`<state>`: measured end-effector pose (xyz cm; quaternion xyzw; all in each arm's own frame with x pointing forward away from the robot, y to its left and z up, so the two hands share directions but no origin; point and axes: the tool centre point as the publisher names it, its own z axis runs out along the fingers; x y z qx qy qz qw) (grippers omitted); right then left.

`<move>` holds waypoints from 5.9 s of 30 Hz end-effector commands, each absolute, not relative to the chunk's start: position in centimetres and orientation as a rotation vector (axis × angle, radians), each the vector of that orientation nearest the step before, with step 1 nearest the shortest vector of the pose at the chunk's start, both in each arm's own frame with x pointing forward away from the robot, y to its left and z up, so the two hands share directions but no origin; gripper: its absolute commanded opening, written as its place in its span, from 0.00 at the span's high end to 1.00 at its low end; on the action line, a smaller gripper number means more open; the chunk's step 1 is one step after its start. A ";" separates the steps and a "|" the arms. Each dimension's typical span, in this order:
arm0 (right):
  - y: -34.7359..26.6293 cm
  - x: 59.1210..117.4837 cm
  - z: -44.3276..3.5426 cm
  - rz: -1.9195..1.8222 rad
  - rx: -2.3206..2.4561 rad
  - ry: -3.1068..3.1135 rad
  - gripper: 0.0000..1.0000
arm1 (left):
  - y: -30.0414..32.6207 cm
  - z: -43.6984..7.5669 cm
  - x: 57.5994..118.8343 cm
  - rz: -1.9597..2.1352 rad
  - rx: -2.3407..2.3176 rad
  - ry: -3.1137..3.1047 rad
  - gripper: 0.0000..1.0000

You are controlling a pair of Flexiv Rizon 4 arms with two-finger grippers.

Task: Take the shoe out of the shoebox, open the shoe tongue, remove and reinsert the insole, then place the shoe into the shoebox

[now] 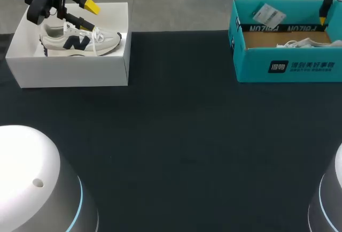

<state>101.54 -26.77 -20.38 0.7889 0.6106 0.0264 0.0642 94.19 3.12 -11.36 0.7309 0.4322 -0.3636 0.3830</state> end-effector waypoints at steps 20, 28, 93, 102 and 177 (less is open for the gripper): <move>-26.7 101.5 -20.4 0.080 2.382 1.841 0.00 | 10.5 -11.9 102.0 -0.460 2.080 1.445 0.00; -26.7 101.5 -20.4 0.080 2.382 1.841 0.00 | 12.2 -14.3 104.2 -0.347 2.162 1.592 0.00; -26.7 101.5 -20.4 0.080 2.382 1.841 0.00 | 25.1 -27.8 117.0 0.134 2.268 2.153 0.00; -26.7 101.5 -20.4 0.080 2.382 1.841 0.00 | 27.1 -29.7 119.9 0.177 2.259 2.223 0.00; -26.7 101.5 -20.4 0.080 2.382 1.841 0.00 | 32.2 -39.9 122.4 -0.016 2.266 2.362 0.62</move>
